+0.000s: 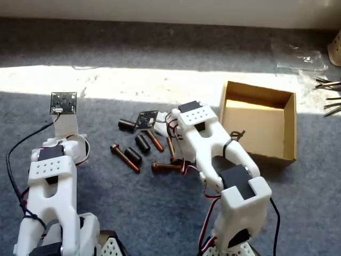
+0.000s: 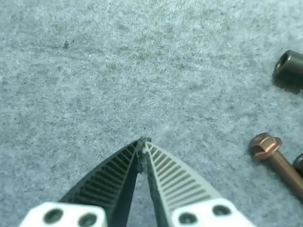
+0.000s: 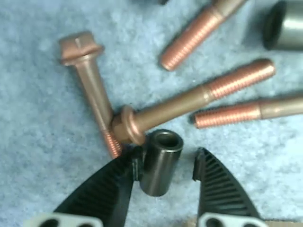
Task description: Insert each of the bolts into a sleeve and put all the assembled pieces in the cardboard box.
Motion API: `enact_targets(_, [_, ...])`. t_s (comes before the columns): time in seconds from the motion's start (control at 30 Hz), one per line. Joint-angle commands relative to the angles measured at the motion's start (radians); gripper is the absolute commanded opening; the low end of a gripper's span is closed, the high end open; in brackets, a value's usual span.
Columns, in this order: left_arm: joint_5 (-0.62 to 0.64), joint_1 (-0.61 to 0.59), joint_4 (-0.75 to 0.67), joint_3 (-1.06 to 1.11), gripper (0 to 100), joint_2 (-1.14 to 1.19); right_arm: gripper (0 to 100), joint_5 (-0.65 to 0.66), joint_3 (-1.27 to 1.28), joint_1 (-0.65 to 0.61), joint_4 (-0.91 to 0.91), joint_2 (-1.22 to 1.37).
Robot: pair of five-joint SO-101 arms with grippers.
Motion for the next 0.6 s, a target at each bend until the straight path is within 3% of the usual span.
enact_targets(0.0, [0.006,0.024,-0.015,-0.005,1,-0.002,4.6,-0.149,0.007,-0.012,-0.093,-0.001])
enact_targets(0.1, [0.006,0.024,-0.015,-0.005,1,-0.002,1.9,-0.199,0.007,-0.012,-0.124,-0.001])
enact_targets(0.57, [0.006,0.024,-0.015,-0.005,1,-0.001,1.1,-0.207,0.041,-0.007,-0.12,-0.008])
